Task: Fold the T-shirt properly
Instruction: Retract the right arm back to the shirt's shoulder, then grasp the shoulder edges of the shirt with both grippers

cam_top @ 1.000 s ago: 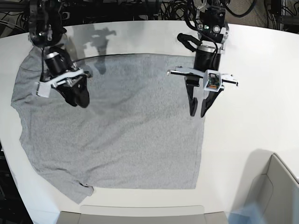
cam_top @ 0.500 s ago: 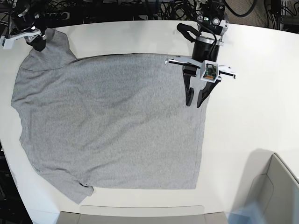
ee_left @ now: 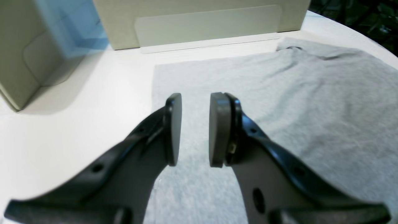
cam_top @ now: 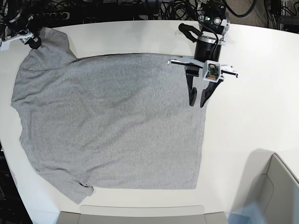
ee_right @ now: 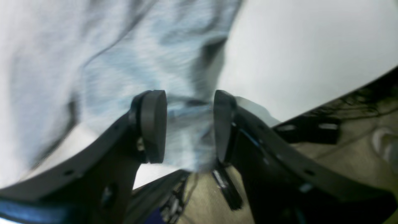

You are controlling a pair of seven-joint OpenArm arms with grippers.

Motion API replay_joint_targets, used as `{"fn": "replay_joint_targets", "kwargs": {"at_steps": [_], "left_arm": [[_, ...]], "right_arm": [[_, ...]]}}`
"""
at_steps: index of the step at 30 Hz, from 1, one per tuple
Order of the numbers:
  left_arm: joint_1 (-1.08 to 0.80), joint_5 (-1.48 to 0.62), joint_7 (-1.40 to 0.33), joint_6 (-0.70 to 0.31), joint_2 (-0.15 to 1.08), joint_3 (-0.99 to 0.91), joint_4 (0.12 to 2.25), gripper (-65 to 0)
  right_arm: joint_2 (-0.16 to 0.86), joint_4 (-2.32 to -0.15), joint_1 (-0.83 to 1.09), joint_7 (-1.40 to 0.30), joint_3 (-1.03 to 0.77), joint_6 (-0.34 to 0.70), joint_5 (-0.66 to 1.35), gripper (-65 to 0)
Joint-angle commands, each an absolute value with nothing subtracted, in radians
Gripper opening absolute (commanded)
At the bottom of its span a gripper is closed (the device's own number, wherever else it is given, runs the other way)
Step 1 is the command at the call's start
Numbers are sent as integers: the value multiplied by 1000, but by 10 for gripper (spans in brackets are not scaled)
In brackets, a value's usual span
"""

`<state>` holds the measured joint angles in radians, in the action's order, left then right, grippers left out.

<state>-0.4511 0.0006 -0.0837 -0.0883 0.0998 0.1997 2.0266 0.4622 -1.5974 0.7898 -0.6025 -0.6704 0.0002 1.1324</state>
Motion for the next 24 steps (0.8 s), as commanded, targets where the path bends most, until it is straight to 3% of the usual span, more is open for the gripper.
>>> {"fn": "replay_joint_targets", "kwargs": {"at_steps": [1, 11, 14, 21, 24], "left_arm": [[-455, 5, -58, -88, 99, 188, 2043, -485], [-458, -1, -206, -88, 97, 99, 2043, -485], [-458, -22, -266, -88, 90, 45, 2043, -484], [-429, -662, -638, -90, 96, -260, 1965, -484], [-377, -776, -774, -91, 99, -377, 1854, -484]], "right_arm": [[476, -1589, 779, -593, -662, 10, 1118, -396], [463, -1521, 719, -587, -599, 7, 1059, -396], [463, -1521, 707, -585, -507, 7, 1058, -396], [424, -1543, 667, -585, -331, 7, 1058, -396], [423, -1555, 662, -585, -305, 7, 1058, -396]]}}
